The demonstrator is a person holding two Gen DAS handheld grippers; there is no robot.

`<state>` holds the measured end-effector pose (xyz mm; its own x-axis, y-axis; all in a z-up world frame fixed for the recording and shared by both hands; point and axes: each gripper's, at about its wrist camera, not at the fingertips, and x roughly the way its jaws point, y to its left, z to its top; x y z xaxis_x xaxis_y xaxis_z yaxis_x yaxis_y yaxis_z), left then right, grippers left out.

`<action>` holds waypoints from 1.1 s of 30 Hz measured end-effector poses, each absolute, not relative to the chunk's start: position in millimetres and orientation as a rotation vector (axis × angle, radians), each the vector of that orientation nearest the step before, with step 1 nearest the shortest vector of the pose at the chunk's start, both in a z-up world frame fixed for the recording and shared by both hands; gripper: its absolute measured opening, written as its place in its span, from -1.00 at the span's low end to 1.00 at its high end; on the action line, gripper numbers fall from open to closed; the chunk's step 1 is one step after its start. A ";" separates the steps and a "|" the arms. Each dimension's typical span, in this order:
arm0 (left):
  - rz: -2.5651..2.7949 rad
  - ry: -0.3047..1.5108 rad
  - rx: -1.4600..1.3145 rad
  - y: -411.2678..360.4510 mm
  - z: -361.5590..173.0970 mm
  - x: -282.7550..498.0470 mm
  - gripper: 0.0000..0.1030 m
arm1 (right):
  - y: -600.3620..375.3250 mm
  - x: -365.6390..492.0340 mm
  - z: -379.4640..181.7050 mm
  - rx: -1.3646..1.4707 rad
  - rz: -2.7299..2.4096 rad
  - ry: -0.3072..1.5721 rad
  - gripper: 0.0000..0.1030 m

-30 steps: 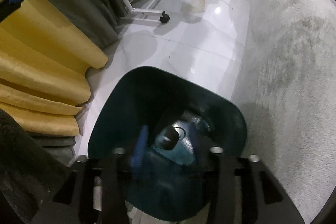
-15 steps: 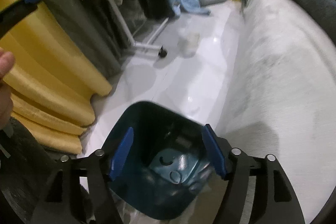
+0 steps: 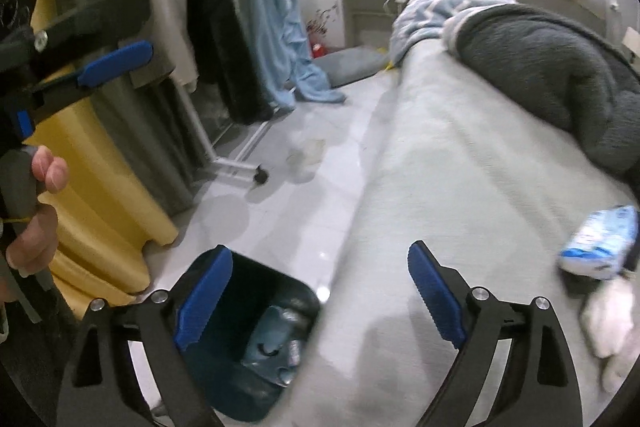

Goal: Collect trash

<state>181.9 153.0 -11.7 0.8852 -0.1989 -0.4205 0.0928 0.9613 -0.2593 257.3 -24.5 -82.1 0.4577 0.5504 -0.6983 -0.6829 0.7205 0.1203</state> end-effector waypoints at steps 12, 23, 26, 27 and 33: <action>-0.254 0.500 -0.257 110.0 -24.4 213.6 0.89 | -95.8 265.6 -66.5 -0.166 0.667 0.703 0.83; -0.359 0.524 -0.321 71.3 -36.0 243.6 0.89 | -162.9 267.6 -51.7 -0.165 0.597 0.597 0.86; -0.374 0.539 -0.324 61.9 -41.0 251.7 0.89 | -183.8 273.4 -50.7 -0.159 0.580 0.586 0.88; -0.382 0.544 -0.328 58.6 -42.1 254.2 0.89 | -189.1 274.3 -50.1 -0.153 0.574 0.586 0.88; -0.438 0.576 -0.352 39.6 -51.1 269.3 0.89 | -225.2 287.3 -54.8 -0.089 0.543 0.608 0.88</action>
